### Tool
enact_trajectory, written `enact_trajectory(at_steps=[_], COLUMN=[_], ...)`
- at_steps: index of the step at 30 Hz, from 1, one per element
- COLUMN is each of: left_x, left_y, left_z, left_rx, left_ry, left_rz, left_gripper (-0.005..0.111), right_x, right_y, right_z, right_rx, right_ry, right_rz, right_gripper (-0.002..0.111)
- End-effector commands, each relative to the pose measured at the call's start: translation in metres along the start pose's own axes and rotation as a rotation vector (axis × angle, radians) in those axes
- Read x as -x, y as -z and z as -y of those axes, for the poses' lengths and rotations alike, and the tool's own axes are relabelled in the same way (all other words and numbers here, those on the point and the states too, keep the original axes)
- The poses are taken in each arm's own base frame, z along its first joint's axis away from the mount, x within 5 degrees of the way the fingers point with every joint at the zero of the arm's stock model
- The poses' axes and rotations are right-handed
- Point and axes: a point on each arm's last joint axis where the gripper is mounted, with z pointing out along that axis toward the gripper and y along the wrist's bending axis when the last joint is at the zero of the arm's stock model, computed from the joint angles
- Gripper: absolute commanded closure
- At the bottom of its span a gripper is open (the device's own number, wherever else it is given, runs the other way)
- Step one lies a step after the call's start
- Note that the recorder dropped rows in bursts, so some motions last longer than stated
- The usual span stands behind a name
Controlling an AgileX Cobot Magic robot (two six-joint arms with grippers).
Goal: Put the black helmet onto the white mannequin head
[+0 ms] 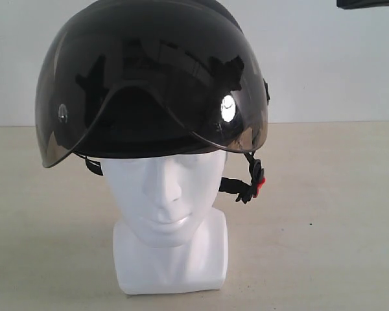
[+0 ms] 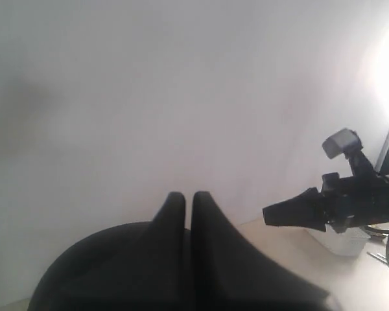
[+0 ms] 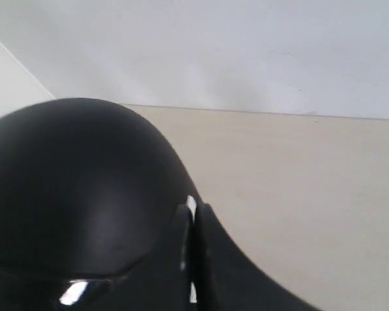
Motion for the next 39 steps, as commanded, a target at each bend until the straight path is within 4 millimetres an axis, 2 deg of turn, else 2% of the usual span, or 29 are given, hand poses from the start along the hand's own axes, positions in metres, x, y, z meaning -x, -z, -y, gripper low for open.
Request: enact_trajectory(at_steps=[1, 3, 6, 13, 20, 23, 26, 30, 34, 39], left_x=[-0.020, -0.039, -0.055, -0.049, -0.037, -0.032, -0.018, -0.004, -0.010, -0.023], left_y=[-0.041, -0.062, -0.076, -0.072, -0.056, -0.048, -0.041, -0.038, -0.048, -0.060], left_z=[-0.036, -0.051, -0.060, -0.053, -0.033, -0.031, -0.030, -0.030, -0.043, -0.054], left_rx=[-0.052, -0.160, -0.275, -0.304, -0.368, -0.233, -0.113, -0.079, -0.062, -0.092], left_ry=[0.227, 0.324, 0.401, 0.390, 0.232, 0.101, 0.093, 0.058, 0.089, 0.136], left_rz=[-0.074, -0.178, -0.267, -0.244, -0.212, -0.283, -0.190, -0.142, -0.167, -0.228], left_gripper=[0.102, 0.102, 0.102, 0.102, 0.102, 0.102, 0.102, 0.102, 0.102, 0.102], right_x=[0.005, 0.007, 0.002, -0.009, -0.010, -0.011, -0.011, -0.002, 0.009, 0.008], right_y=[0.004, 0.004, -0.002, -0.012, -0.013, -0.013, -0.013, -0.013, -0.017, -0.026], right_z=[-0.017, -0.019, -0.026, -0.048, -0.048, -0.048, -0.047, -0.043, -0.044, -0.056], right_rx=[0.158, 0.186, 0.223, 0.270, 0.261, 0.259, 0.253, 0.166, 0.166, 0.243], right_ry=[0.002, 0.016, 0.065, 0.160, 0.172, 0.175, 0.177, 0.201, 0.167, 0.147], right_rz=[0.064, 0.080, 0.040, -0.024, -0.034, -0.037, -0.041, -0.063, -0.078, -0.086], right_gripper=[0.108, 0.108, 0.108, 0.108, 0.108, 0.108, 0.108, 0.108, 0.108, 0.108])
